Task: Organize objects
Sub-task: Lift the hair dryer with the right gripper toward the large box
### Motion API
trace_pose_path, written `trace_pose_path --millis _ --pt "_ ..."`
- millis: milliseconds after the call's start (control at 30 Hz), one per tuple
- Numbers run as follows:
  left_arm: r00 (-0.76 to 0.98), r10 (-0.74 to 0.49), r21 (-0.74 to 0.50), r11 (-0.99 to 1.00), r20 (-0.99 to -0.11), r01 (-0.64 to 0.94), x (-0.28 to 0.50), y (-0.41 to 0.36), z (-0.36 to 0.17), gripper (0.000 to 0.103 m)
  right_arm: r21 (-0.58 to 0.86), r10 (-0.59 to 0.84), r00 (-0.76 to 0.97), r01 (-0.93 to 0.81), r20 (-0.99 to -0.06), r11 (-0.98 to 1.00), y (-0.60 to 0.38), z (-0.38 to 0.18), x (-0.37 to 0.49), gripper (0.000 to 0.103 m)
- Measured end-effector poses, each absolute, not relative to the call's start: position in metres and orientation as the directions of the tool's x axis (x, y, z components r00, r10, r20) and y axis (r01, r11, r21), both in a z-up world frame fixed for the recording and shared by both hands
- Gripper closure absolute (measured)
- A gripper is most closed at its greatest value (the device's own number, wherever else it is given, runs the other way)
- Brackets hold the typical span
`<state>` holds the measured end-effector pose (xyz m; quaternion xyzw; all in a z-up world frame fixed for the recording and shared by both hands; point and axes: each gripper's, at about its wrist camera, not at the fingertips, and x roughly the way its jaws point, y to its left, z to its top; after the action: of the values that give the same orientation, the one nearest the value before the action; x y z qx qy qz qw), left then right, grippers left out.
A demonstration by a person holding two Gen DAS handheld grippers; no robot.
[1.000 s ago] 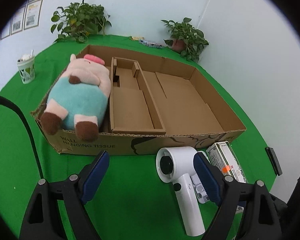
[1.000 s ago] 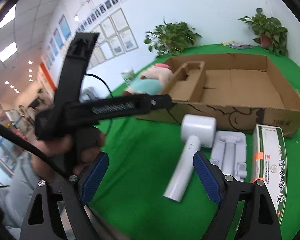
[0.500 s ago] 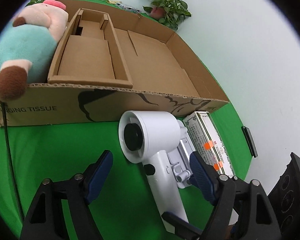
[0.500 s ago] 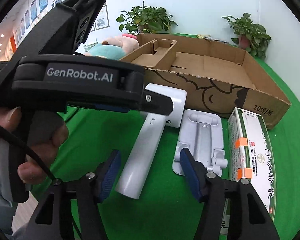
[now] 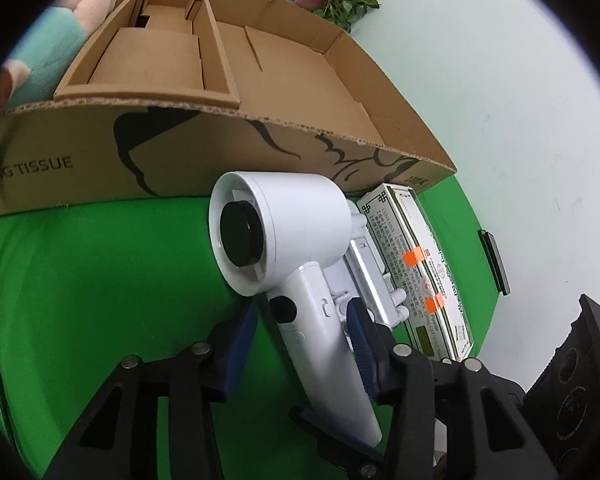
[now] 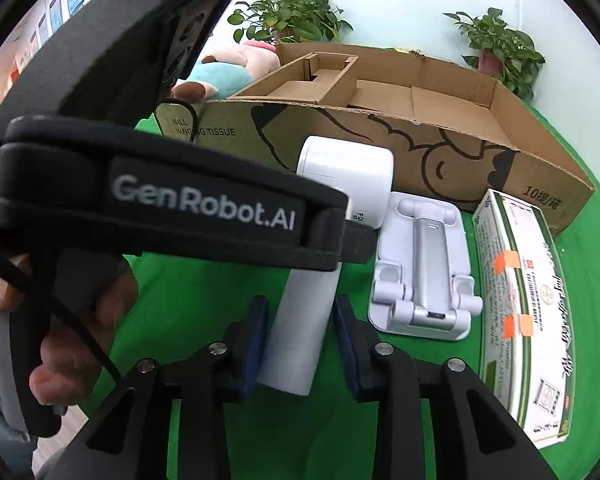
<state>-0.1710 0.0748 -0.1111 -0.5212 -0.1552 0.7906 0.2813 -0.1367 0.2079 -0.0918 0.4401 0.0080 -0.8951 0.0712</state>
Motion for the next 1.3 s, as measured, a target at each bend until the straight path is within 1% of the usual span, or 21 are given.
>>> trace_pose_path --millis 133,200,267,333,367,400,433,533,567,633,667,700,800,1067,1300 --pt "-0.269 0.612 -0.549 -0.789 -0.744 -0.277 -0.15 0.078 -0.111 0.064 0.061 -0.134 -0.583 0.142 -0.802 -0.988 0.209 -0.092 -0.121 0.075" --pt "-0.261 0.613 -0.545 -0.787 -0.746 -0.289 -0.132 0.078 -0.11 0.064 0.106 -0.171 -0.556 0.146 -0.813 -0.983 0.209 -0.089 -0.107 0.074" --pt "-0.251 0.637 -0.577 -0.769 -0.728 -0.275 -0.12 0.072 -0.113 0.064 0.168 -0.225 -0.533 0.155 -0.816 -0.974 0.209 -0.088 -0.09 0.073" --pt "-0.265 0.645 -0.598 -0.764 -0.716 -0.242 -0.117 0.065 -0.115 0.064 0.181 -0.234 -0.531 0.151 -0.814 -0.972 0.211 -0.088 -0.084 0.066" --pt "-0.268 0.645 -0.601 -0.764 -0.715 -0.234 -0.118 0.064 -0.116 0.064 0.181 -0.23 -0.53 0.144 -0.816 -0.973 0.213 -0.089 -0.085 0.057" --pt "-0.273 0.642 -0.599 -0.767 -0.717 -0.231 -0.121 0.064 -0.115 0.064 0.183 -0.228 -0.532 0.137 -0.816 -0.974 0.213 -0.089 -0.087 0.053" --pt "-0.274 0.641 -0.599 -0.768 -0.717 -0.227 -0.124 0.064 -0.115 0.064 0.187 -0.227 -0.535 0.129 -0.814 -0.974 0.215 -0.089 -0.091 0.053" --pt "-0.272 0.653 -0.618 -0.757 -0.707 -0.211 -0.133 0.062 -0.117 0.065 0.181 -0.219 -0.547 0.124 -0.808 -0.976 0.213 -0.087 -0.098 0.053" --pt "-0.273 0.653 -0.619 -0.757 -0.707 -0.208 -0.134 0.062 -0.117 0.067 0.162 -0.206 -0.551 0.127 -0.809 -0.979 0.212 -0.088 -0.102 0.053" --pt "-0.28 0.64 -0.605 -0.768 -0.715 -0.211 -0.133 0.062 -0.116 0.068 0.14 -0.191 -0.546 0.134 -0.816 -0.981 0.207 -0.092 -0.102 0.062" --pt "-0.282 0.643 -0.609 -0.765 -0.712 -0.21 -0.133 0.061 -0.117 0.068 0.153 -0.205 -0.54 0.14 -0.817 -0.978 0.204 -0.095 -0.1 0.07" --pt "-0.285 0.644 -0.611 -0.764 -0.71 -0.207 -0.132 0.06 -0.117 0.068 0.156 -0.211 -0.538 0.147 -0.816 -0.977 0.202 -0.096 -0.1 0.071" --pt "-0.29 0.634 -0.601 -0.772 -0.716 -0.204 -0.131 0.059 -0.116 0.068 0.102 -0.17 -0.549 0.153 -0.819 -0.983 0.192 -0.096 -0.095 0.072" --pt "-0.313 0.628 -0.592 -0.777 -0.712 -0.213 -0.129 0.054 -0.108 0.069 0.121 -0.183 -0.552 0.148 -0.813 -0.982 0.188 -0.096 -0.095 0.072" --pt "-0.365 0.615 -0.562 -0.788 -0.699 -0.251 -0.131 0.056 -0.075 0.069 0.12 -0.18 -0.607 0.139 -0.774 -0.983 0.19 -0.075 -0.083 0.073"
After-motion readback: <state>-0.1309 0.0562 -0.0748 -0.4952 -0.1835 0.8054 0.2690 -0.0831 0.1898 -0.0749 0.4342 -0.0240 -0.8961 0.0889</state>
